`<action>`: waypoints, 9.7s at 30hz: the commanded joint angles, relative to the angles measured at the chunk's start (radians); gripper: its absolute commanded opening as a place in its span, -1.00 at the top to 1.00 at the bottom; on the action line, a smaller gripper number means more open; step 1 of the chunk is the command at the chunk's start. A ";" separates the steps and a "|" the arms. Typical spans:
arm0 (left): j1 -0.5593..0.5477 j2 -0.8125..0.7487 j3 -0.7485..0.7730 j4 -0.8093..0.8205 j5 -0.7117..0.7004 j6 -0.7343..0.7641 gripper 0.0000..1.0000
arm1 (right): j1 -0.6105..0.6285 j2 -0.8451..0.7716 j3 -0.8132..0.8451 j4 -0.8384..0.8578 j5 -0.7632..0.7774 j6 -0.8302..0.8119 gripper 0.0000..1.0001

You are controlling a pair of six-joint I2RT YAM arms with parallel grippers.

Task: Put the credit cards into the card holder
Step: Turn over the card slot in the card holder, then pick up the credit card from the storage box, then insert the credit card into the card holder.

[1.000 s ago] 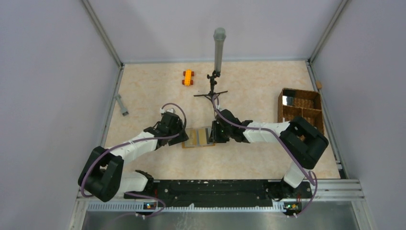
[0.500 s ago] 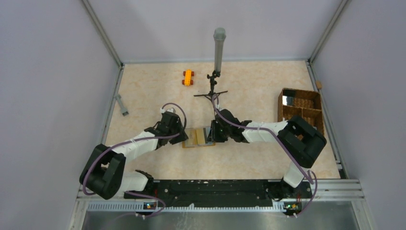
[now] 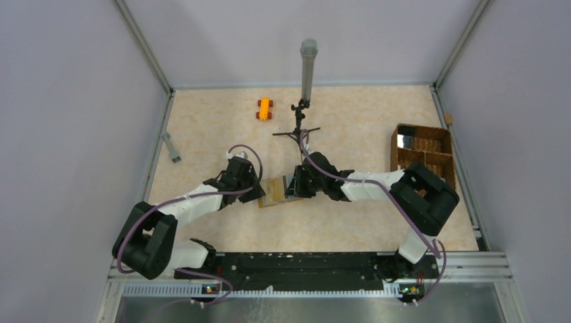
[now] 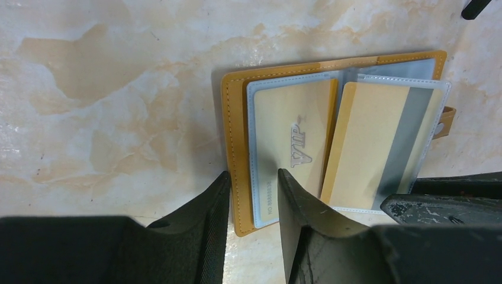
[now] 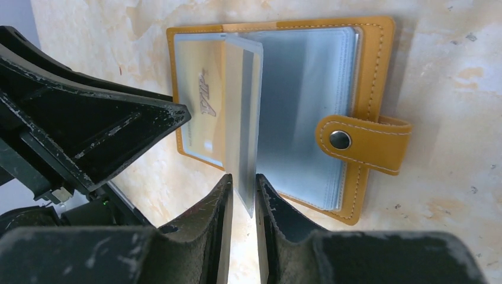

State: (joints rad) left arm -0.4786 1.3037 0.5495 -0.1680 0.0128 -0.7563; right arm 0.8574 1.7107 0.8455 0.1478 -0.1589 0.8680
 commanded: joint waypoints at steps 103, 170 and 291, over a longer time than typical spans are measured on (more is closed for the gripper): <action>0.316 -0.399 0.353 -0.419 -0.054 0.425 -0.98 | -0.807 -0.653 0.017 -0.948 0.444 -0.316 0.37; 0.337 -0.373 0.346 -0.412 -0.024 0.423 -0.97 | -0.808 -0.512 0.056 -0.936 0.465 -0.380 1.00; 0.212 -0.097 -0.108 0.198 0.269 0.031 -0.20 | -0.143 0.010 0.026 0.070 -0.277 -0.093 1.00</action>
State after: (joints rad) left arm -0.2729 1.1755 0.3988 -0.0147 0.2981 -0.7509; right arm 0.7006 1.7100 0.8215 0.1402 -0.4229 0.7715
